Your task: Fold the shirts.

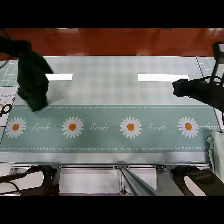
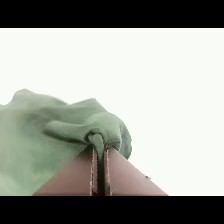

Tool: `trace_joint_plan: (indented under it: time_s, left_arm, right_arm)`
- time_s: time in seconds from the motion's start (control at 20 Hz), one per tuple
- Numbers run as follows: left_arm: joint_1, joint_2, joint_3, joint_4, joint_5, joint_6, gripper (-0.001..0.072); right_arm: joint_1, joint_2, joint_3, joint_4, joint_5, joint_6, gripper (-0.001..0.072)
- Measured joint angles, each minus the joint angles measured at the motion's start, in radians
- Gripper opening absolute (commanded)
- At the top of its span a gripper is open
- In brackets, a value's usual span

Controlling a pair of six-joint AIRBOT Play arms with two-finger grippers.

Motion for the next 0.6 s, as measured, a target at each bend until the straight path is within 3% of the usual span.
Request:
trace_joint_plan:
  time_s: [0.35,0.6]
  left_arm:
    - [-0.161,0.166,0.243,-0.050,0.002,-0.090,0.0024]
    - [-0.339,0.188,0.267,-0.165,0.033,-0.138,0.0024]
  right_arm:
    - [0.000,0.100,0.000,0.006,0.153,0.010,0.0404]
    - [0.000,0.111,0.000,0.017,0.194,0.047,0.0404]
